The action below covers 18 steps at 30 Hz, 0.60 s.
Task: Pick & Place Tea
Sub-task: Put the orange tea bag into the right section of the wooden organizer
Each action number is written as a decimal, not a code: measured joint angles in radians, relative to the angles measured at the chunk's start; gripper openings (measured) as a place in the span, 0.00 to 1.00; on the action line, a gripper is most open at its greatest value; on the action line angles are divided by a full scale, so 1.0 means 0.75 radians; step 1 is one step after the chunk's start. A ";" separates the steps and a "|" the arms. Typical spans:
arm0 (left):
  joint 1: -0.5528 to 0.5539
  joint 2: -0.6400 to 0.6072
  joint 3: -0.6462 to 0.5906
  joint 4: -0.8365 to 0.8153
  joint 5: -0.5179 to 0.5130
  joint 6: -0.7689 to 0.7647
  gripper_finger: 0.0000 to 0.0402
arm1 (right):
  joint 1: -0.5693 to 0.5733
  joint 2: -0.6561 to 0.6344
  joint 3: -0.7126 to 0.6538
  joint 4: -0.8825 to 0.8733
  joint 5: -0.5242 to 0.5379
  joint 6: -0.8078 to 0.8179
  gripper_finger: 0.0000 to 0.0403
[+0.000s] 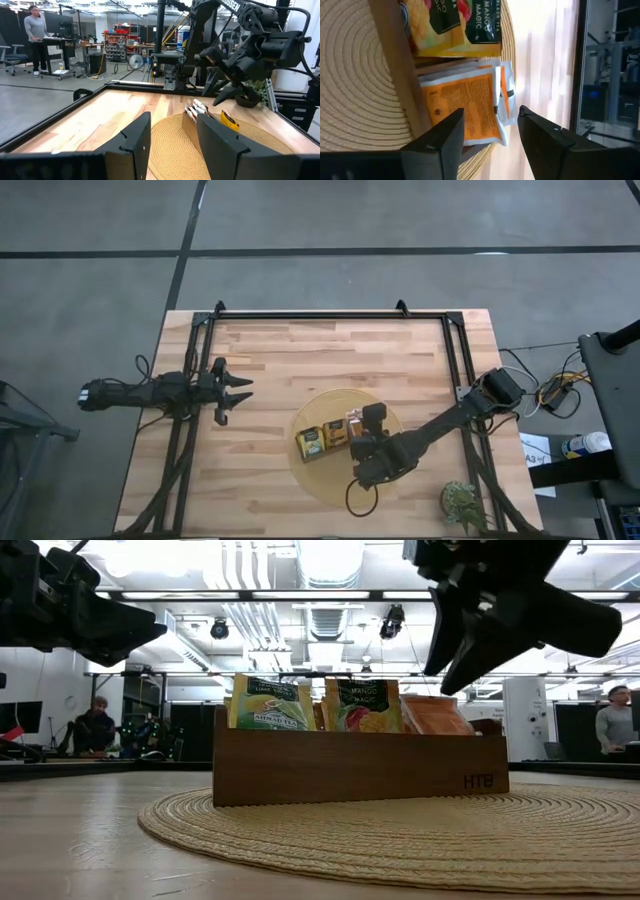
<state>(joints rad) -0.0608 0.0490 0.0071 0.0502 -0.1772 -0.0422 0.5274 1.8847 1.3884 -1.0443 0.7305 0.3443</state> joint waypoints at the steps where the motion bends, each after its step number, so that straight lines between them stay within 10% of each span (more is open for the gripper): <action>1: 0.000 0.000 0.000 0.000 0.000 0.001 0.38 | 0.000 0.000 -0.004 0.000 -0.002 -0.001 0.45; 10: 0.000 0.001 0.000 0.000 0.000 0.000 0.38 | -0.015 -0.001 -0.010 0.001 0.290 0.072 0.38; 18: 0.000 0.000 0.000 0.000 0.000 0.000 0.38 | -0.069 0.013 -0.066 0.034 -0.101 0.054 0.34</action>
<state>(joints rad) -0.0605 0.0493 0.0071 0.0502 -0.1772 -0.0420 0.4758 1.8946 1.3390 -1.0186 0.6549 0.3847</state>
